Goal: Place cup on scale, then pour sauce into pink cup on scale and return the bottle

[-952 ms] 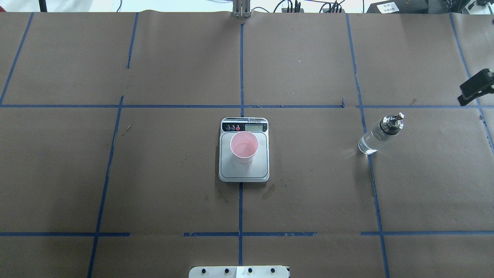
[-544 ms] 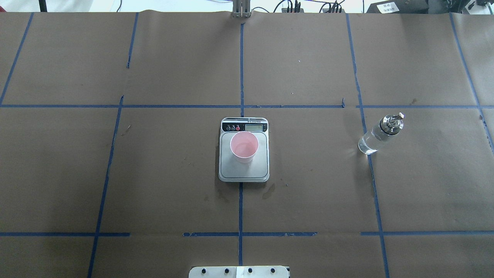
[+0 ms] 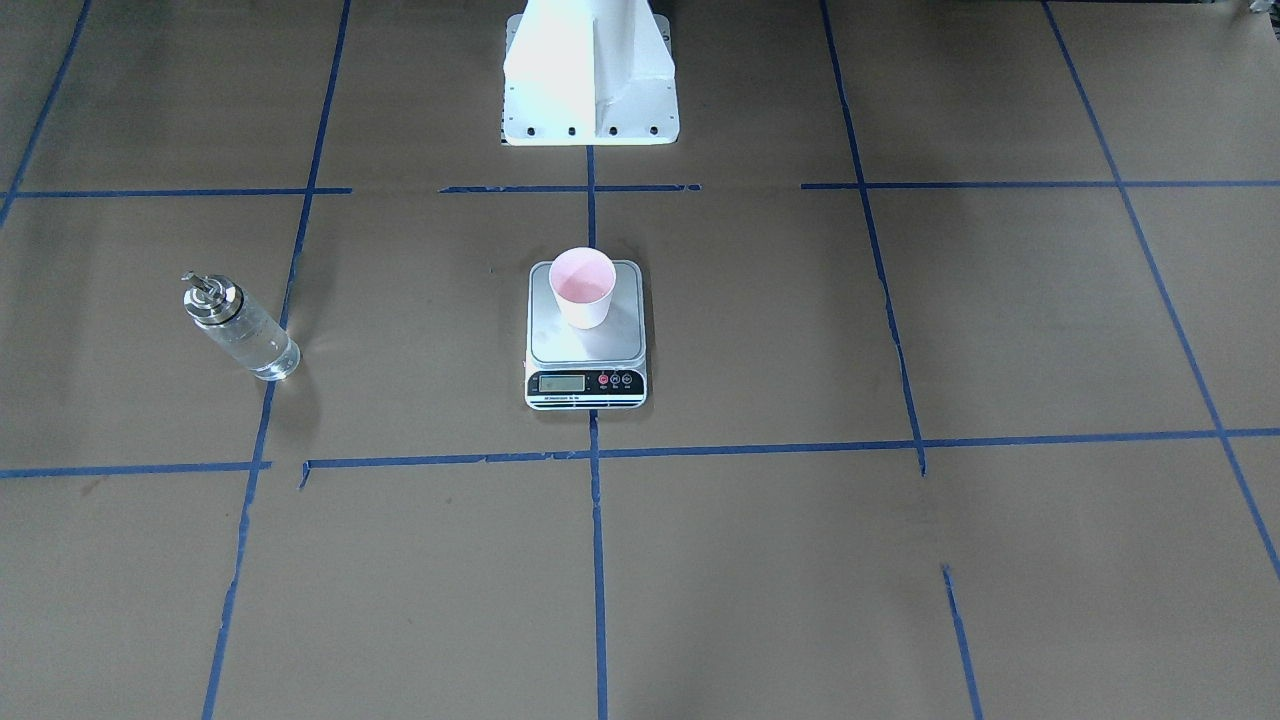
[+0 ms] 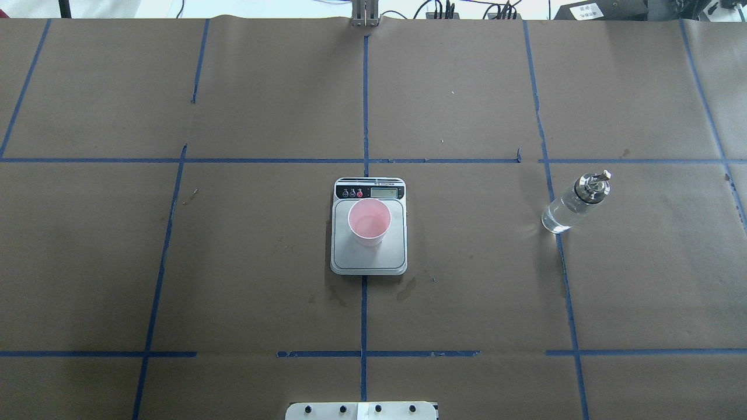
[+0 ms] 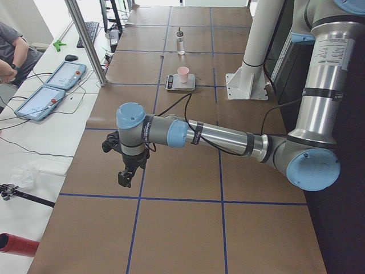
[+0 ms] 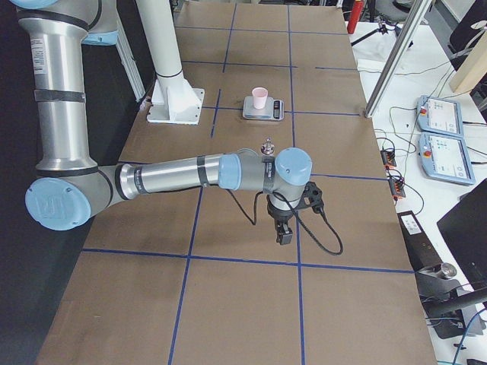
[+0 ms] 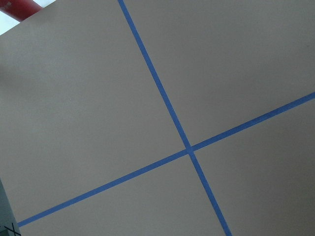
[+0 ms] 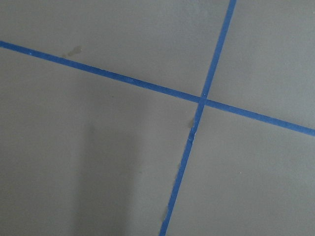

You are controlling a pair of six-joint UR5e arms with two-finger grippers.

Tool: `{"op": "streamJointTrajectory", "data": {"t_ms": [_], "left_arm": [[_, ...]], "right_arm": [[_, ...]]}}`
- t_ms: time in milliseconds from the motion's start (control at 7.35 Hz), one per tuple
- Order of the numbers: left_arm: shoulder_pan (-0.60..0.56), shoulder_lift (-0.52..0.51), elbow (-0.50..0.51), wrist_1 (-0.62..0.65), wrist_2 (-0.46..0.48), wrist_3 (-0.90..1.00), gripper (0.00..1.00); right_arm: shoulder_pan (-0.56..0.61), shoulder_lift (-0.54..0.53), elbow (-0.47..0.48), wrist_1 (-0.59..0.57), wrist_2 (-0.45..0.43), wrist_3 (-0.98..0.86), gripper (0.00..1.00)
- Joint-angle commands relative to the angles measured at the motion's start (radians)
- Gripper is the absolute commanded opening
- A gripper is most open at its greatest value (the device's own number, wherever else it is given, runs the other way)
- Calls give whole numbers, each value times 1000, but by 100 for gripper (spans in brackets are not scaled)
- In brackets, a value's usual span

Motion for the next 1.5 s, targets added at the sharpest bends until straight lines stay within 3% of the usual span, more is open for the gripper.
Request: {"op": "streamJointTrajectory", "data": {"t_ms": [0,680,1088,1360], "left_arm": [[0,12,2,2,0,0,100],[0,59,-4,-1,-5,2,100],[0,102,-6,-13,-6,2,100],[0,140,-4,-23,-84,-4,100]], "right_arm": [[8,-38,-14,34,-4,89,100],[8,-40,-28,38,-1,139,100],[6,-41,-112,187,1,152,100],[8,-36,-95,189,7,192,100]]}}
